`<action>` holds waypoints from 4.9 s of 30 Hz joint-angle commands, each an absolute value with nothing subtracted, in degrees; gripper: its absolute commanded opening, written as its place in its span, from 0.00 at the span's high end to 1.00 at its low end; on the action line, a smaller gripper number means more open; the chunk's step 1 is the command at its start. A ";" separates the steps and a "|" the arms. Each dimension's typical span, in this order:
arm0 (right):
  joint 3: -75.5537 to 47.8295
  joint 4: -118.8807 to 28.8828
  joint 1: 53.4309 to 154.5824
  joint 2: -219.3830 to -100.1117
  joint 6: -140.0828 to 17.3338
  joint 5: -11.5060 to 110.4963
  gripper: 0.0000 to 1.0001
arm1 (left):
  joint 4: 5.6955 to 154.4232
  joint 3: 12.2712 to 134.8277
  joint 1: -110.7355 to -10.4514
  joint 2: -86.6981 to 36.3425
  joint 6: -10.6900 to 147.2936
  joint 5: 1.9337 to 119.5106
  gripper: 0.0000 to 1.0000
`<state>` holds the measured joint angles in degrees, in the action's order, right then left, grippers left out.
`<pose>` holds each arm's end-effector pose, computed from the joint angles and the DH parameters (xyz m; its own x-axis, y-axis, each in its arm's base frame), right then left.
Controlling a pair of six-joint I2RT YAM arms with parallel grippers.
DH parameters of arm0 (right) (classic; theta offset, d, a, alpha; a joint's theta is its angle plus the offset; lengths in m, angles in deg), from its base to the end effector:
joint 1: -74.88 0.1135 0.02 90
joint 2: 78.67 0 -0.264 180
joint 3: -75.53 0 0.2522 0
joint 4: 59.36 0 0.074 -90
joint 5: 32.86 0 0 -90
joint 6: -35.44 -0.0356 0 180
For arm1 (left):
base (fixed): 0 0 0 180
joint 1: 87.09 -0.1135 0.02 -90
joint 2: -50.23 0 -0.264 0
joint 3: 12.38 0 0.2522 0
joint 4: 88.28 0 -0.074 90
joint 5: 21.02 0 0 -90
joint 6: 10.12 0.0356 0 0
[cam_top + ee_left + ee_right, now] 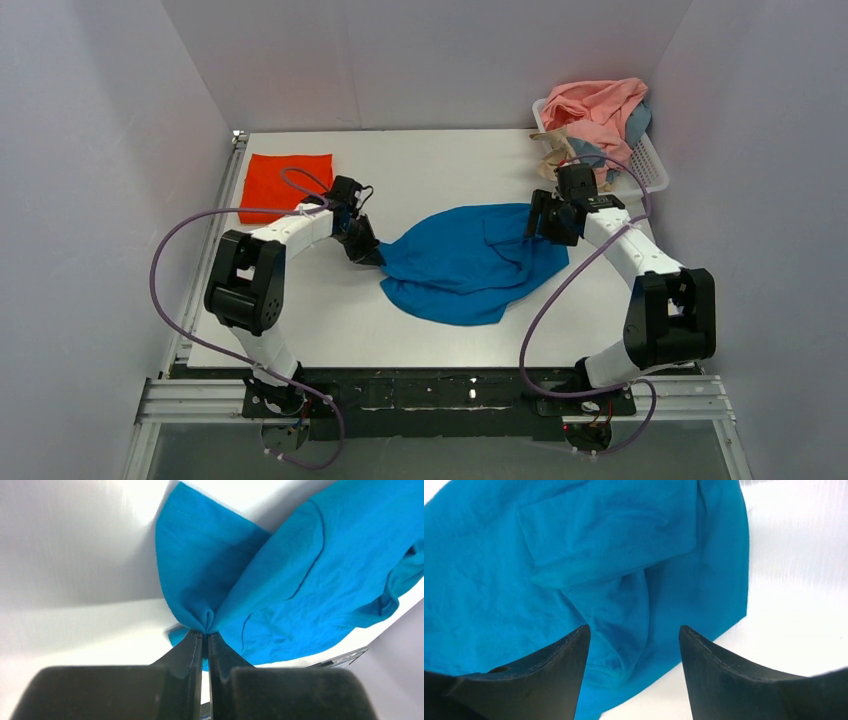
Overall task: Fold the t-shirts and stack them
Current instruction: Flatten out the tshirt
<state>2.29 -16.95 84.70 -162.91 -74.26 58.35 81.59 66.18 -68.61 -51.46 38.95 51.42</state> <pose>0.3020 0.0515 0.2401 -0.7982 0.2039 -0.5669 0.1178 0.9757 0.1850 0.3719 -0.1356 0.2138 -0.7477 -0.4087 -0.5233 0.0683 0.7366 -0.6728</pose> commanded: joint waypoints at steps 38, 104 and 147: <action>-16.98 -17.07 91.23 -181.57 -73.87 56.35 0.99 | 68.77 62.17 -69.71 -31.26 42.33 57.16 1.00; -6.98 -24.72 80.50 -134.73 -74.79 37.42 0.99 | 58.72 92.91 -87.01 -25.03 47.79 52.90 1.00; -0.82 -13.77 101.96 -178.88 -92.05 50.28 0.14 | 62.13 64.01 -76.86 -54.58 43.46 44.85 0.02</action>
